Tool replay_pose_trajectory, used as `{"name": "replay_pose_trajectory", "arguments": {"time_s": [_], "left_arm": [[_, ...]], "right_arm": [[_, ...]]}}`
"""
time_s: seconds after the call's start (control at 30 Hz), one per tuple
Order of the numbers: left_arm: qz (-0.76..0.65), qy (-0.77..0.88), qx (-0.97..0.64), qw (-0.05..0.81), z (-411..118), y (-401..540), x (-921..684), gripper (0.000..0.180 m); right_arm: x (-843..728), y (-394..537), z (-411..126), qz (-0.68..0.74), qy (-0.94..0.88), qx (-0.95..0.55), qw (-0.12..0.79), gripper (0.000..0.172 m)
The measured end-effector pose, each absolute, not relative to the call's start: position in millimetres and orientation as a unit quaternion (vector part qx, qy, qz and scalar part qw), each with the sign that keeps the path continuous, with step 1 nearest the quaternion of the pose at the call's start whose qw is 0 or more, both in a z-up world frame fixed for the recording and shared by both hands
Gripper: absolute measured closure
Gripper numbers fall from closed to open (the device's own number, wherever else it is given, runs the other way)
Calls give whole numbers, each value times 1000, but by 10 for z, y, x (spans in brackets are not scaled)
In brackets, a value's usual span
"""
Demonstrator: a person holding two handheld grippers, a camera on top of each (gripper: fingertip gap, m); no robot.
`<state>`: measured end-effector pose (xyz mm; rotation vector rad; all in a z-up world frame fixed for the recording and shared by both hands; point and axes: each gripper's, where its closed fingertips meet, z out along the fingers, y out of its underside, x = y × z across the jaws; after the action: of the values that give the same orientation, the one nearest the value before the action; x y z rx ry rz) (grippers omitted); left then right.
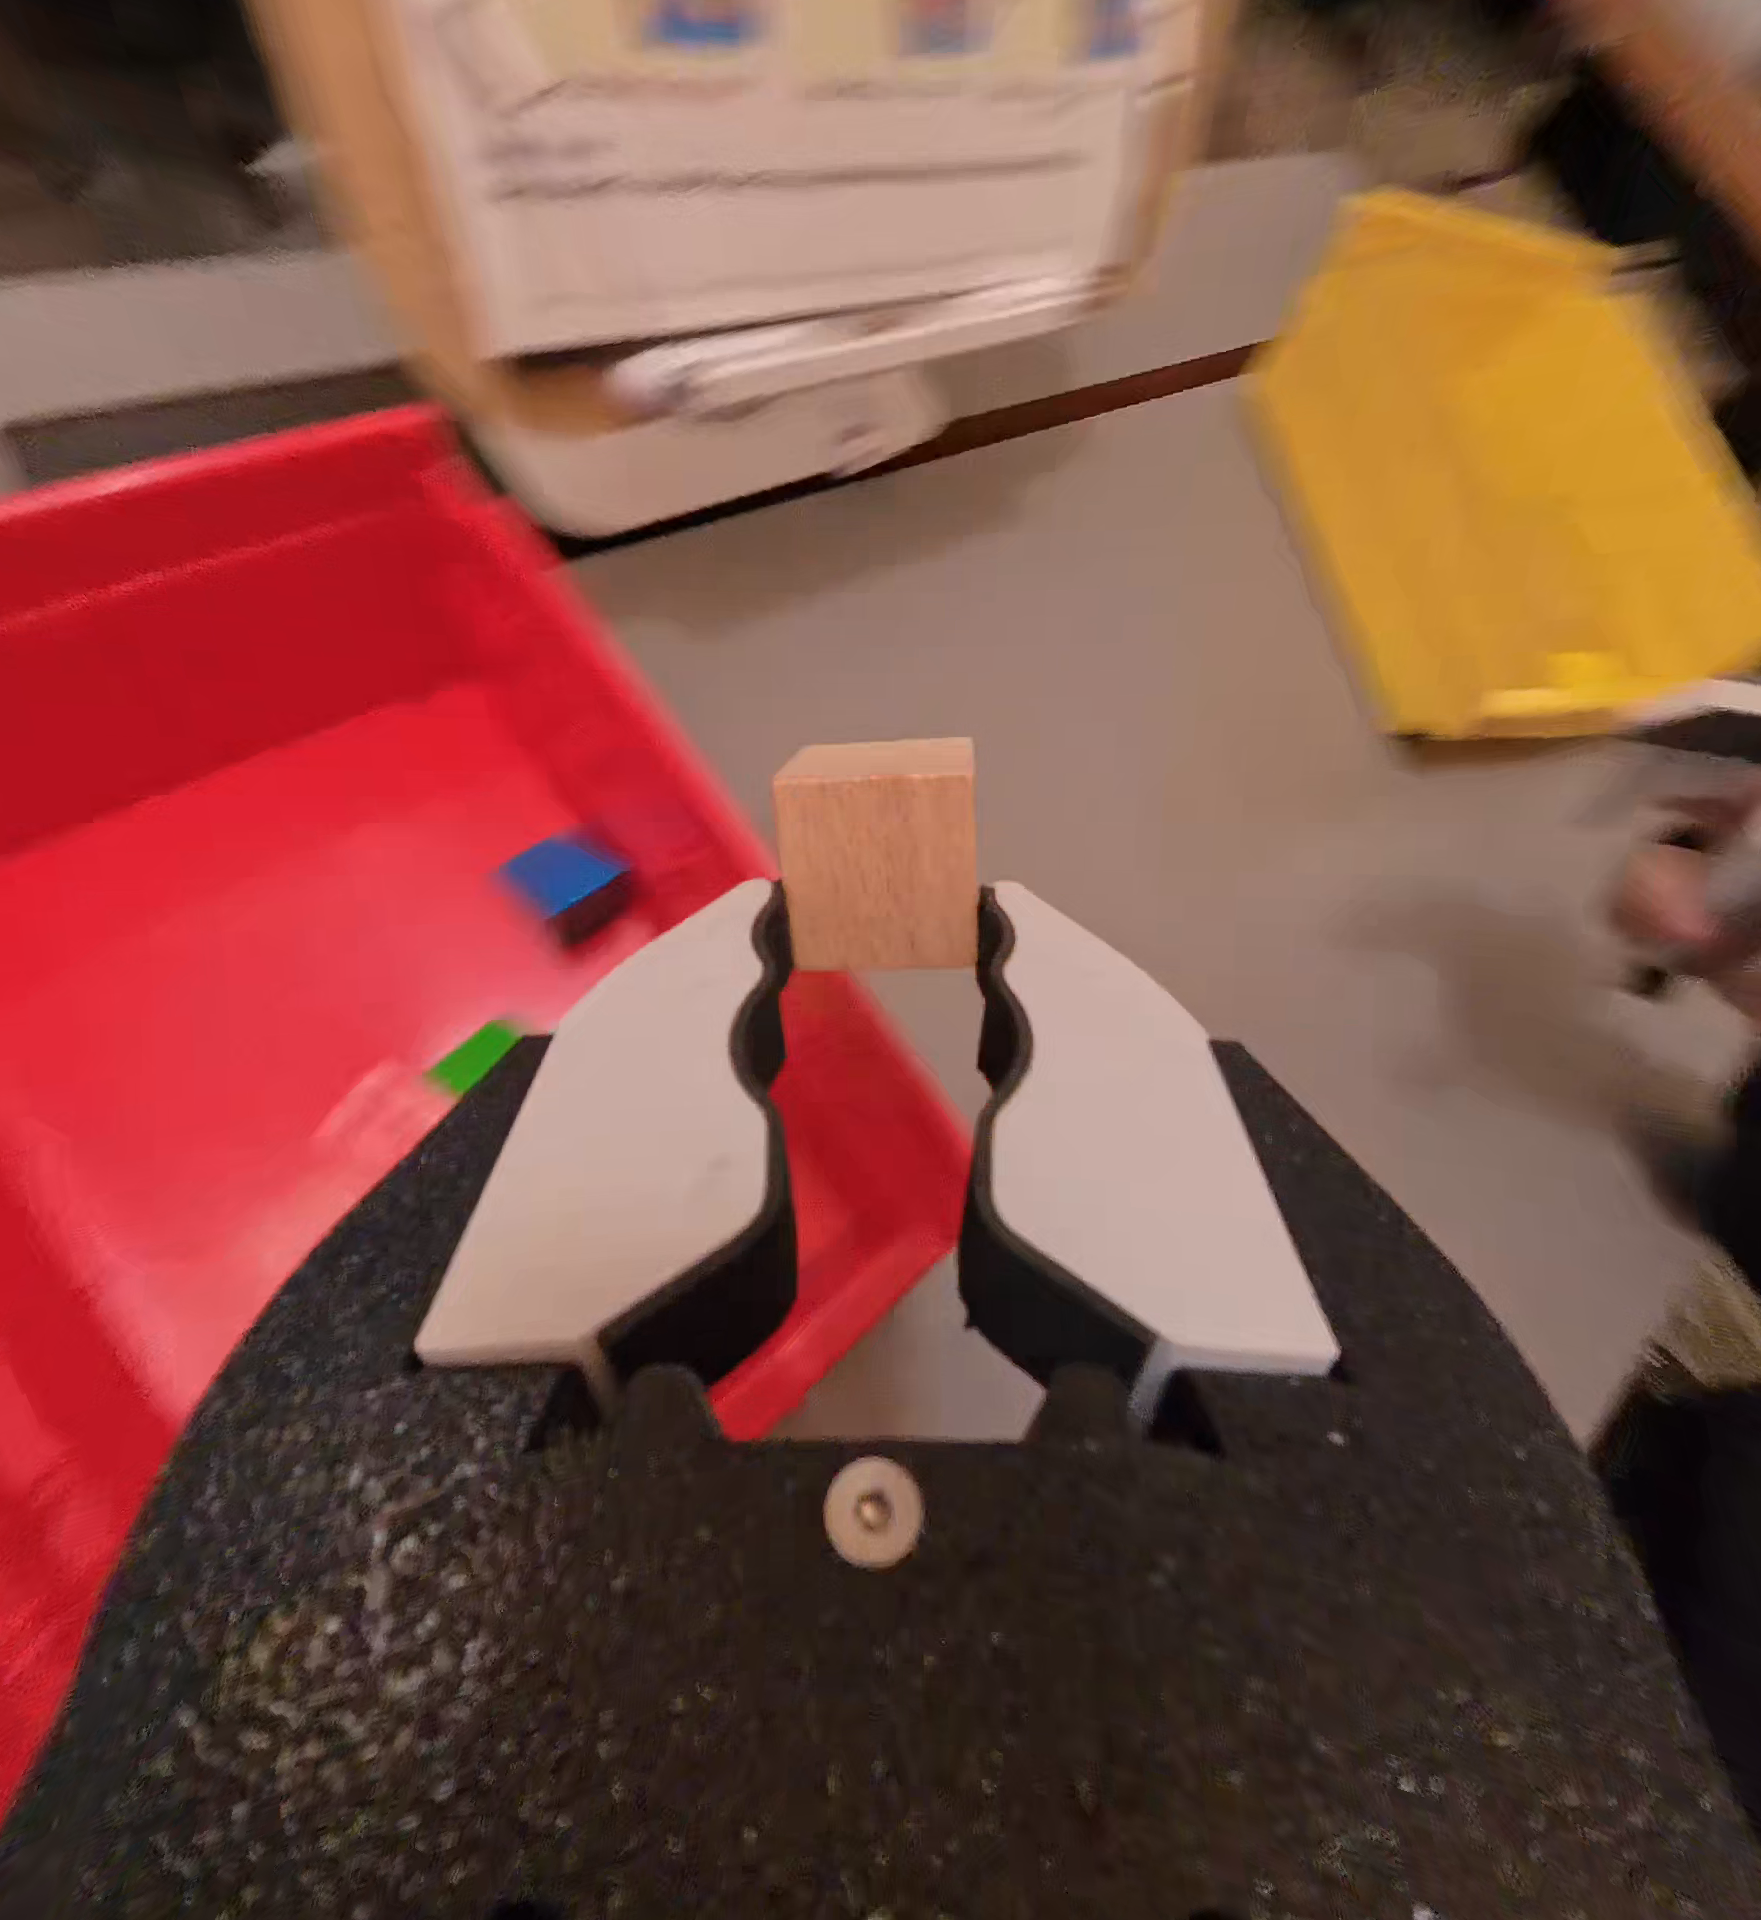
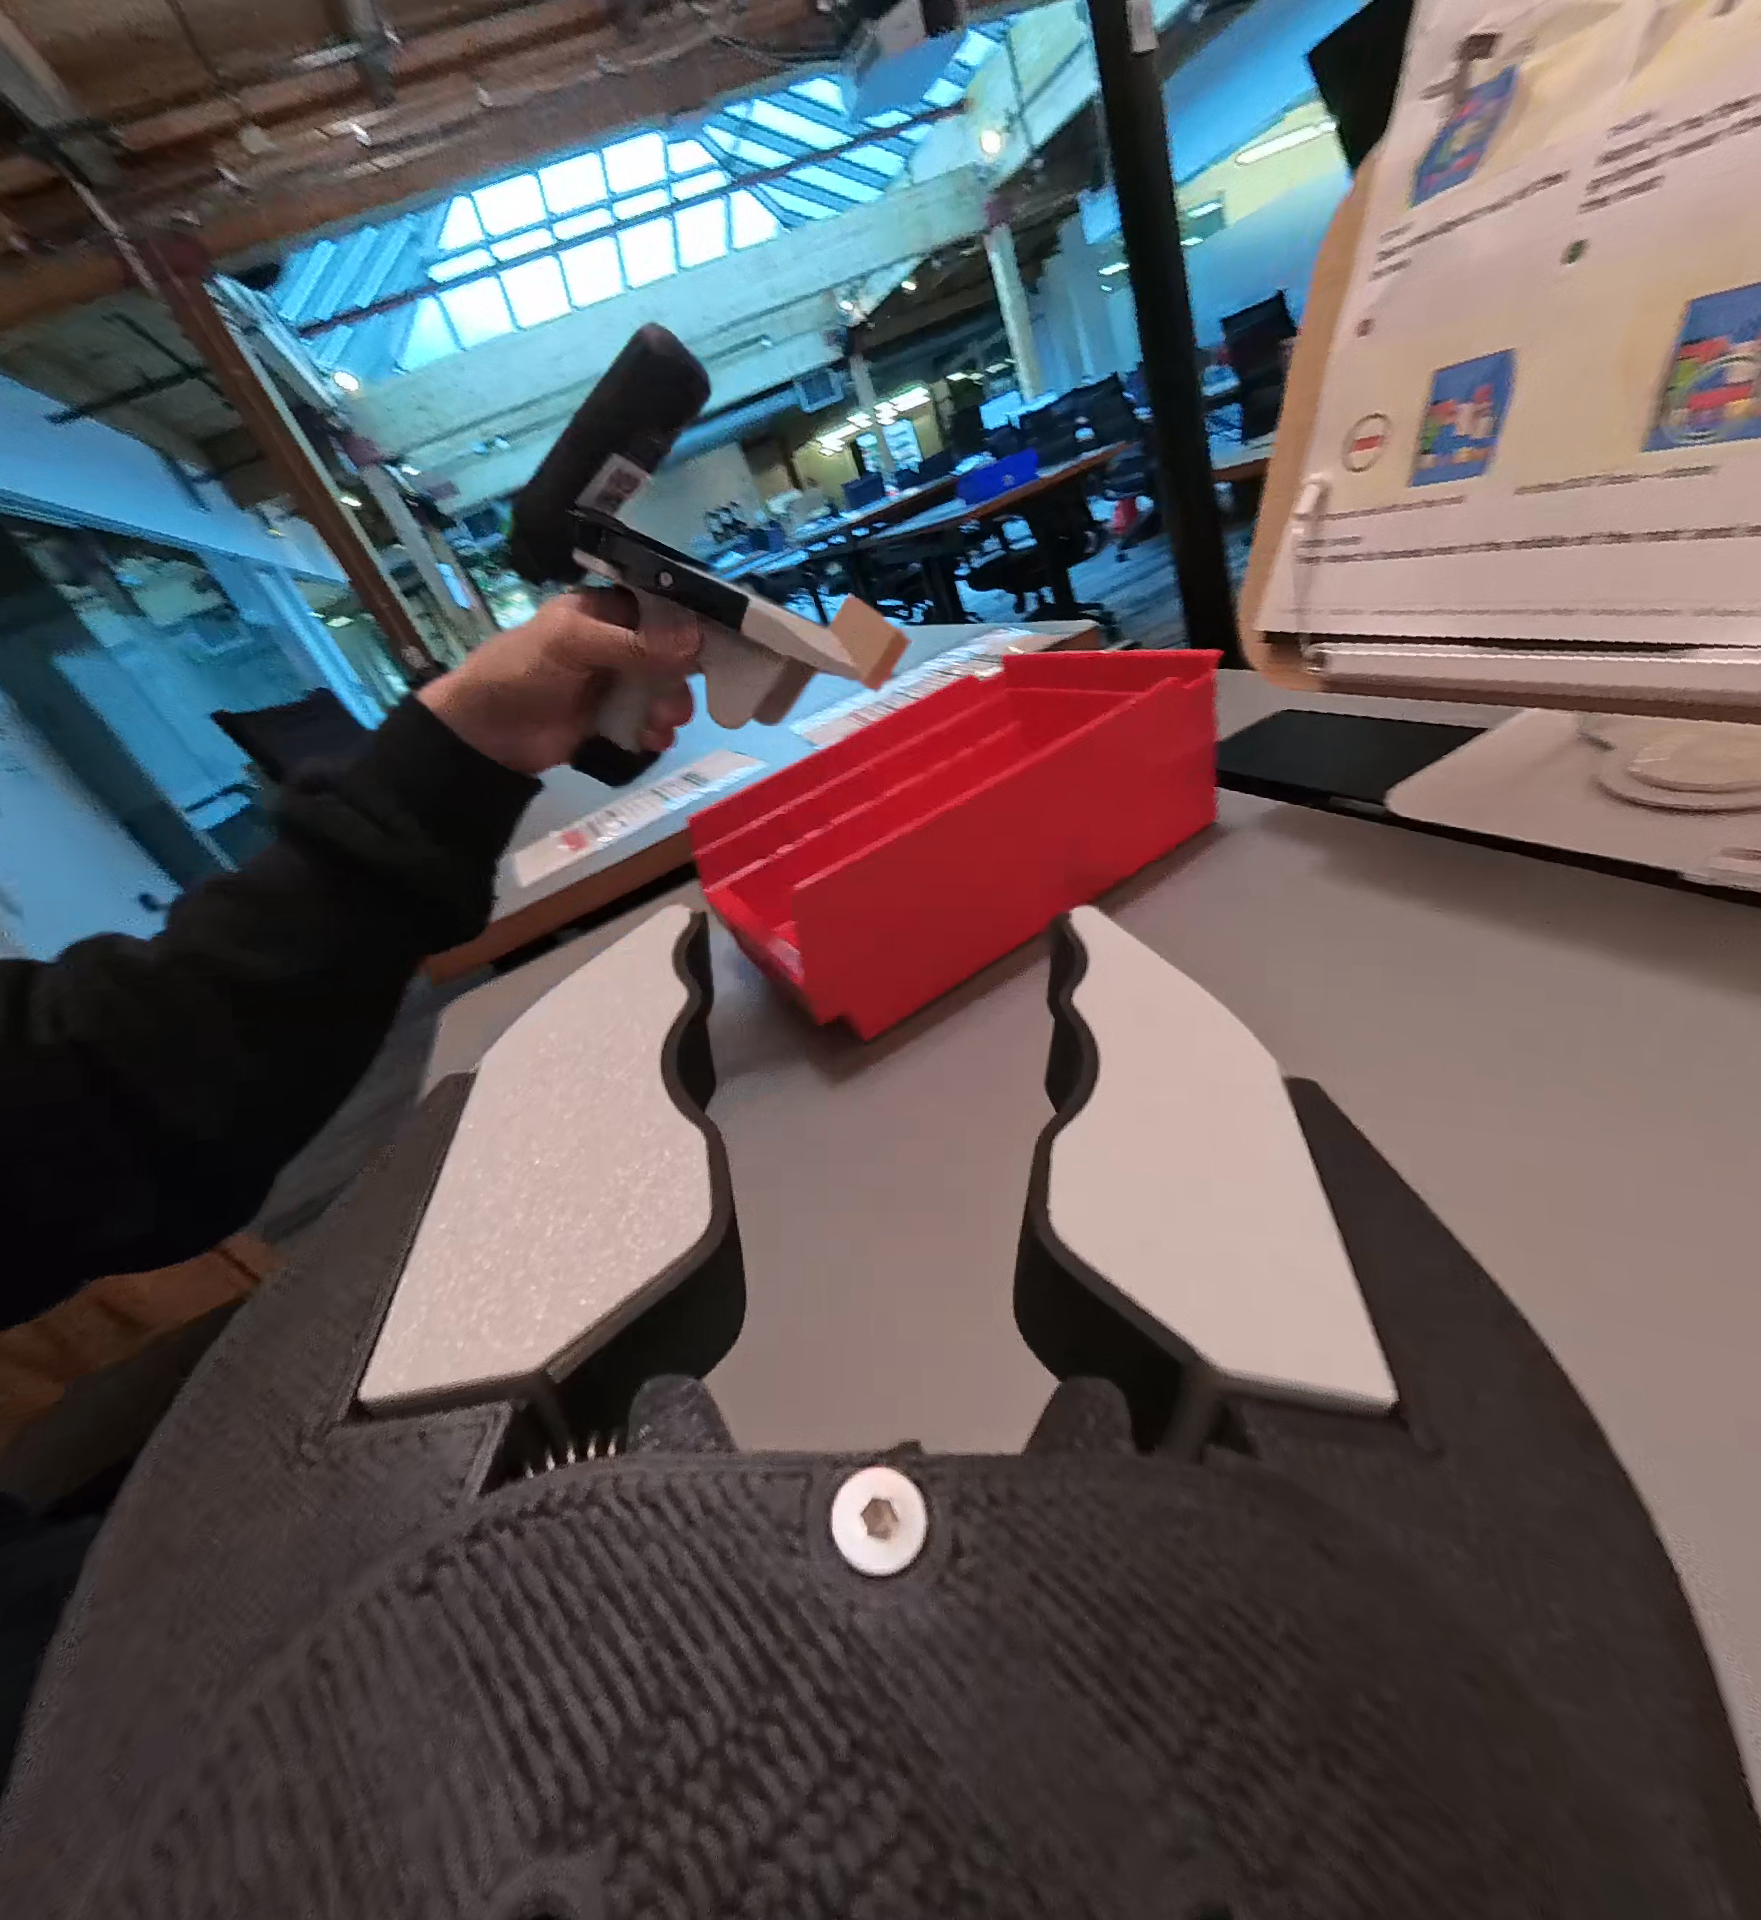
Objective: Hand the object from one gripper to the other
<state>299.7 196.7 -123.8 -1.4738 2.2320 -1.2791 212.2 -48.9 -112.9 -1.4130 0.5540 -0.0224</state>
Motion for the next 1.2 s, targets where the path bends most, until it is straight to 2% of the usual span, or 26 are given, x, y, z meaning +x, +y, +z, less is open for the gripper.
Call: {"name": "replay_pose_trajectory", "arguments": {"time_s": [0.2, 0.43, 0.63, 0.77, 0.97, 1.07, 1.2], "left_arm": [[-593, 762, -259, 3, -834, 843, 2214, 147], [-622, 778, -94, -5, -911, 57, 1567, 147], [-609, 790, -71, 1, -991, -181, 1480, 147], [-601, 796, -65, 12, -1035, -272, 1484, 147], [-617, 782, -88, -3, -1077, -331, 1517, 146], [-619, 777, -114, 19, -1083, -310, 1621, 144], [-611, 776, -142, 65, -1076, -173, 1748, 138]], "right_arm": [[1886, -311, -917, 45, 215, -608, 763, 106], [1718, -205, -806, 60, 177, -598, 779, 105], [1552, -118, -789, 72, 128, -610, 778, 114], [1519, -102, -786, 57, 112, -615, 779, 137], [1557, -137, -825, 18, 109, -636, 764, 138], [1666, -215, -822, -20, 130, -643, 755, 138], [2237, -914, -892, -160, 242, -656, 697, 138]]}}
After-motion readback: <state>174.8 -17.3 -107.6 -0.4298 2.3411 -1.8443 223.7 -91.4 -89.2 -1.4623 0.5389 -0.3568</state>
